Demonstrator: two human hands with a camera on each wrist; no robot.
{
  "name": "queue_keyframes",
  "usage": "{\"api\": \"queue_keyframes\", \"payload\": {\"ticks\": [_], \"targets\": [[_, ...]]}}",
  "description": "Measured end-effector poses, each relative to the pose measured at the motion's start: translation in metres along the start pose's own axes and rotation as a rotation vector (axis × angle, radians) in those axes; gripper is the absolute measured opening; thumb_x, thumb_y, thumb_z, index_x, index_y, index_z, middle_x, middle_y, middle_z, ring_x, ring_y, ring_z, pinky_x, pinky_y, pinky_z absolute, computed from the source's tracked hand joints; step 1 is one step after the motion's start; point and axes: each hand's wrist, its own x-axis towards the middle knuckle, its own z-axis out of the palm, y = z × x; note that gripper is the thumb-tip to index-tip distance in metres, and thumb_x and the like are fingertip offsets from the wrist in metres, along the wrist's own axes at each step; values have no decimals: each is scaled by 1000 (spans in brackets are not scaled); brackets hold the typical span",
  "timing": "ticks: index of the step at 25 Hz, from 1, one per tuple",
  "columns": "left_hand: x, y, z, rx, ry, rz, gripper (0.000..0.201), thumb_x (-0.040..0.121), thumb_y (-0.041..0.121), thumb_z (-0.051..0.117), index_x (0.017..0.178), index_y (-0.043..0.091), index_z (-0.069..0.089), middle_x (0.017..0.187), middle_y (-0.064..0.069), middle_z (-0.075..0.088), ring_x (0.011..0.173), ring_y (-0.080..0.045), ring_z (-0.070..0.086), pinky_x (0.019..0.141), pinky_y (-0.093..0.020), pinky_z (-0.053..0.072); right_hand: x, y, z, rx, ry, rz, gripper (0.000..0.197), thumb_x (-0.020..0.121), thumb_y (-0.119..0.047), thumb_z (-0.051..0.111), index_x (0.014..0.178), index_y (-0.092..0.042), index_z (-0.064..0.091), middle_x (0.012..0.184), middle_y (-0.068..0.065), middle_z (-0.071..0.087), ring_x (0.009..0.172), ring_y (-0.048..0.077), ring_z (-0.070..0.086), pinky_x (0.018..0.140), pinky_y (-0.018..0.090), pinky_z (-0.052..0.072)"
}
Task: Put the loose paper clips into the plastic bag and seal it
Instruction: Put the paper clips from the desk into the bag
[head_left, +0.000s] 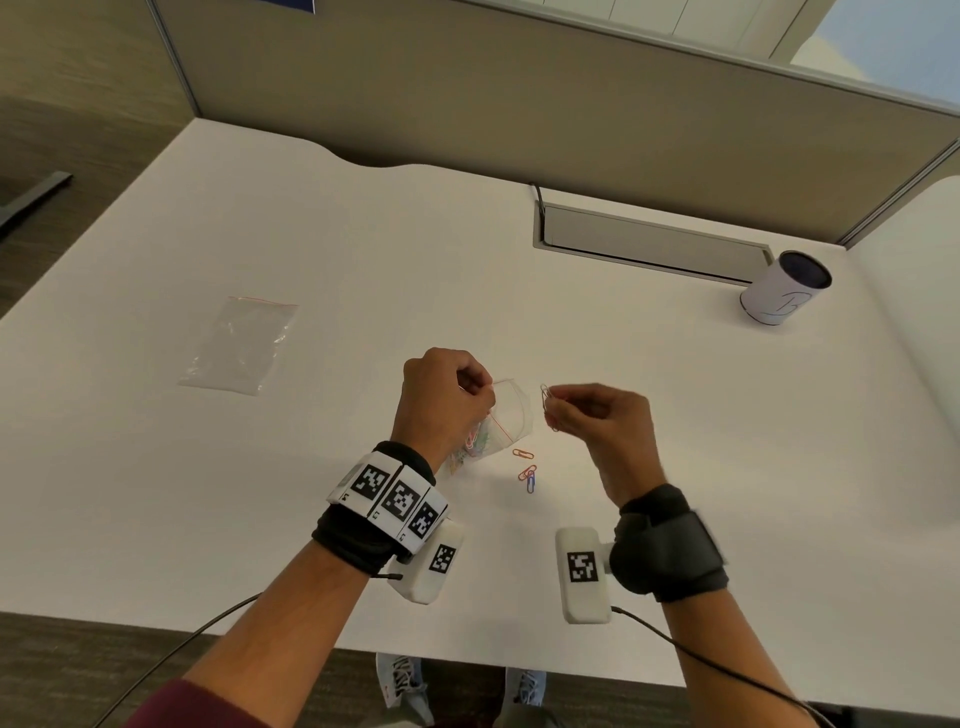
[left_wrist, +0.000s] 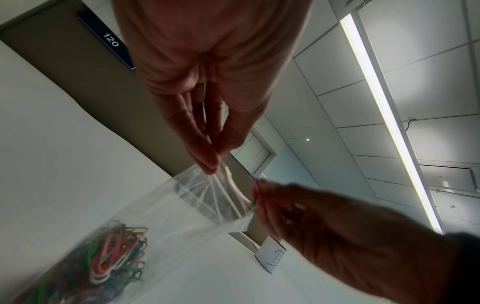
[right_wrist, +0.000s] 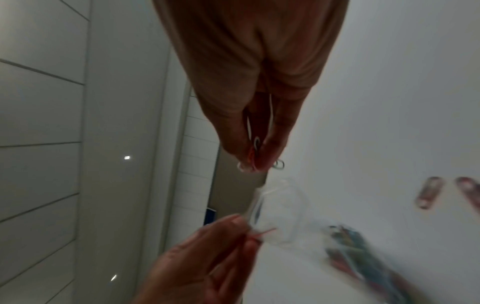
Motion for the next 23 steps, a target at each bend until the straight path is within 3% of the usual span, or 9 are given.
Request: {"api": "queue_keyframes", "payload": {"ticks": [3,5,7,10,14,16,19,23], "targets": [[0,1,2,6,-9,-7,3,79,7,74,82,7,73,75,-9,74,66,-18,71,71,-26,59,8,-26,15,-267,-208,-39,13,79,-4,73,92,-3,74,83,15,75,71,23,73,70,27,60],[-1,2,3,9,-11,-1,3,80,7,74,83,6,73,76,-9,74,67,-18,71,71,-25,58,16,-26,28,-595,-263,-78,14,82,-7,71,95,-4,74,85,11,75,71,22,72,67,22,57],[-2,3,3,5,-10,3,3,80,7,73,82,6,73,75,-10,74,66,-19,71,71,-24,58,21,-22,36,-717,-284,-100,16,86,-10,66,99,-5,73,91,11,75,77,19,70,69,21,57],[-1,0,2,-3,-2,-8,2,80,7,73,82,6,73,75,-10,75,65,-18,71,67,-20,57,18,-18,34,-584,-294,-79,19,92,-8,58,106,-8,71,98,10,74,86,20,71,80,35,61],[1,0,4,9,-12,-5,4,81,8,73,85,6,73,76,-8,74,65,-16,70,63,-11,49,10,-17,27,-456,-322,-40,25,94,-2,47,105,-12,68,107,0,71,91,12,71,75,25,61],[1,0,7,18,-20,-1,5,81,8,73,86,6,73,77,-8,74,67,-17,71,63,-11,49,10,-15,25,-452,-301,-52,21,91,1,53,100,-12,66,107,-3,69,89,11,71,72,21,60],[1,1,10,29,-21,2,5,81,7,73,86,7,74,78,-9,74,67,-17,71,63,-12,49,9,-13,28,-499,-259,-118,15,83,0,68,95,-9,65,103,0,70,84,12,71,54,10,50],[2,1,7,20,-10,2,2,80,6,73,82,7,73,74,-8,74,64,-15,71,63,-14,53,8,-8,14,-432,-104,-210,14,77,-5,74,86,-12,67,87,-2,72,80,5,69,66,11,55]]}}
